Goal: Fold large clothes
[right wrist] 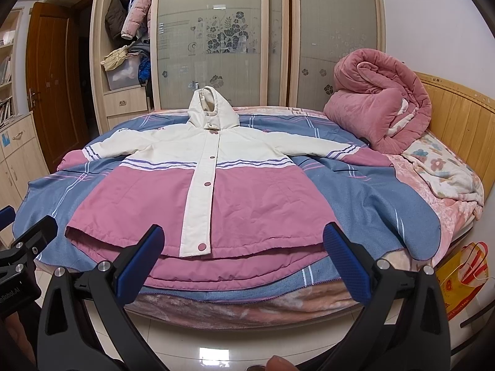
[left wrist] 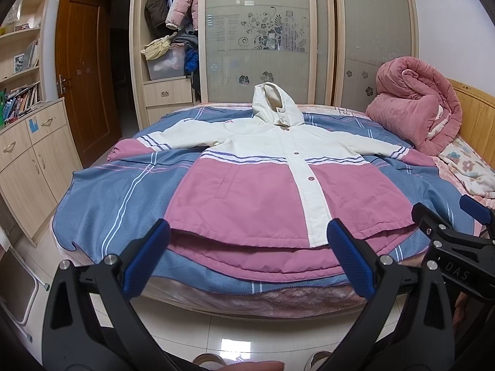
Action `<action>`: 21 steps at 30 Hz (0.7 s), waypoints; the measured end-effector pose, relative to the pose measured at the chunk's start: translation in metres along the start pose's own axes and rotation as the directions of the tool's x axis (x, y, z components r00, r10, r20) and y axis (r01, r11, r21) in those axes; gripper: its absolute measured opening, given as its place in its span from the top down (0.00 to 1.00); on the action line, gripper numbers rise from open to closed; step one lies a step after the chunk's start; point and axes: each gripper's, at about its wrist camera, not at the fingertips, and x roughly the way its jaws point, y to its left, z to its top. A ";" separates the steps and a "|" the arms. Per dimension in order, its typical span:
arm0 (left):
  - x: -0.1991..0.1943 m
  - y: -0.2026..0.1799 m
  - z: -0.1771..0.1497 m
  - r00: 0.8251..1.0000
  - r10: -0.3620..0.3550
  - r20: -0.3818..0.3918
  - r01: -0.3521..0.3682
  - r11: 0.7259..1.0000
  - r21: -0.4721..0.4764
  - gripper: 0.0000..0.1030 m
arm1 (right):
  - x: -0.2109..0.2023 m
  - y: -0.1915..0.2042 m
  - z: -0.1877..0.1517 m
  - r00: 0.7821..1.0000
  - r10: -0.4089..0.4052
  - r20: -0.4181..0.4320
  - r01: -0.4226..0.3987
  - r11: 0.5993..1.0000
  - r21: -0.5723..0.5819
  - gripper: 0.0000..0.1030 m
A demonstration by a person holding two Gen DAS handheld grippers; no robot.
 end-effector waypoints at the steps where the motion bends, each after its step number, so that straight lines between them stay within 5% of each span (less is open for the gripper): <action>1: -0.001 0.000 0.000 1.000 -0.001 -0.001 0.001 1.000 0.000 0.02 | 0.000 0.000 0.000 1.000 -0.001 0.001 0.001 1.000 0.001 0.01; 21: 0.004 0.001 0.001 1.000 0.000 -0.003 0.000 1.000 0.002 0.02 | 0.000 0.000 0.000 1.000 -0.001 -0.003 0.001 1.000 -0.001 0.01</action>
